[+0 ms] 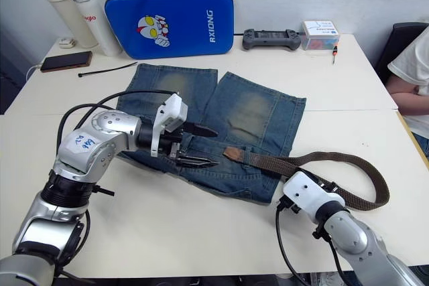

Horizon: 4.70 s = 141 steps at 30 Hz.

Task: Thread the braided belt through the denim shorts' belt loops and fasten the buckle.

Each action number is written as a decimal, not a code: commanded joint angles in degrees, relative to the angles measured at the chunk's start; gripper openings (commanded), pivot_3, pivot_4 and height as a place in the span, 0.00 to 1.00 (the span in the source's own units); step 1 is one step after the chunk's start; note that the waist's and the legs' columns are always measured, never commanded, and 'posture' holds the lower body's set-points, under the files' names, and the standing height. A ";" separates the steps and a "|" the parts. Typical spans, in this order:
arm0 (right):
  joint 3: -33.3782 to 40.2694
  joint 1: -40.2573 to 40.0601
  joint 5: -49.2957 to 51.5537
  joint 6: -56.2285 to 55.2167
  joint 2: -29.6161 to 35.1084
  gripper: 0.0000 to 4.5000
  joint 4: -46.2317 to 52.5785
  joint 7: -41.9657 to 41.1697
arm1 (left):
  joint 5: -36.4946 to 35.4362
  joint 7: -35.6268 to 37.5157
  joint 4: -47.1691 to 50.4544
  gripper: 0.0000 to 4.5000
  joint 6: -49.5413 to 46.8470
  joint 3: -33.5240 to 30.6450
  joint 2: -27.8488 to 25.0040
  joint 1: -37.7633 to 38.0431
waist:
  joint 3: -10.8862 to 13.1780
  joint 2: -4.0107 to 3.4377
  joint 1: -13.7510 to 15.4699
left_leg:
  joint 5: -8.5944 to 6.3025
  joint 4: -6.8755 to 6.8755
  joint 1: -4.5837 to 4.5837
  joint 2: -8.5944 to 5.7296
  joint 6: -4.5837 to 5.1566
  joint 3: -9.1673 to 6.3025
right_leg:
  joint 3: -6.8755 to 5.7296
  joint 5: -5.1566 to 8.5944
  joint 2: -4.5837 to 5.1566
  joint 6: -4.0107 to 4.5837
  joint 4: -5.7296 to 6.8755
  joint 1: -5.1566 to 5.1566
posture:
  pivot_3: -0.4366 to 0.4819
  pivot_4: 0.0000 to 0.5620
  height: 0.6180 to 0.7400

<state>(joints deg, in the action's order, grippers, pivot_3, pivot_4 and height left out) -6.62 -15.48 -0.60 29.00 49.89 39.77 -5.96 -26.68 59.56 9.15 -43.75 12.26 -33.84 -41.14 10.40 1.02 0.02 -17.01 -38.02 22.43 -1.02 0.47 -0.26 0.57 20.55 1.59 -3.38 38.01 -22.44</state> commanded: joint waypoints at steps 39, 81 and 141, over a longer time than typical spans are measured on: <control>0.64 17.78 8.46 -1.97 2.26 0.99 4.60 -44.11 | -0.40 0.82 2.86 1.00 -1.27 -2.13 -3.08 -0.42 | 0.01 0.00 -0.06 | -0.01 -0.07 -0.05 -0.04 0.01 -0.04 | -0.03 0.01 0.05 0.02 0.34 0.02 | 0.48 0.27 1.00; 10.78 27.03 11.62 -46.84 19.45 0.41 -48.09 -62.28 | -2.18 -0.77 7.30 1.00 -3.12 -2.90 -3.79 3.89 | 0.03 -0.08 0.85 | -0.03 -0.20 -0.06 -0.12 0.11 0.03 | -0.03 0.01 0.17 0.01 0.28 0.06 | 0.48 0.27 1.00; 5.02 27.37 -5.08 -44.69 -2.82 0.01 -35.73 -32.46 | -2.31 -3.71 7.12 1.00 -3.30 -2.45 -2.26 2.13 | 0.03 -0.07 -0.31 | 0.01 -0.15 -0.04 -0.11 0.01 0.03 | 0.00 0.01 0.12 0.01 0.53 -0.04 | 0.48 0.27 1.00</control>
<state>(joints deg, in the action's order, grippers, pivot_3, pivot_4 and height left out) -3.67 12.07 -6.49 -10.05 47.35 3.87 -40.17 -28.61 55.36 15.18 -47.92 10.18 -36.16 -37.85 10.43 0.95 -0.29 -17.00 -38.17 22.37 -1.12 0.47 -0.20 0.60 20.56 1.70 -3.36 38.55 -22.48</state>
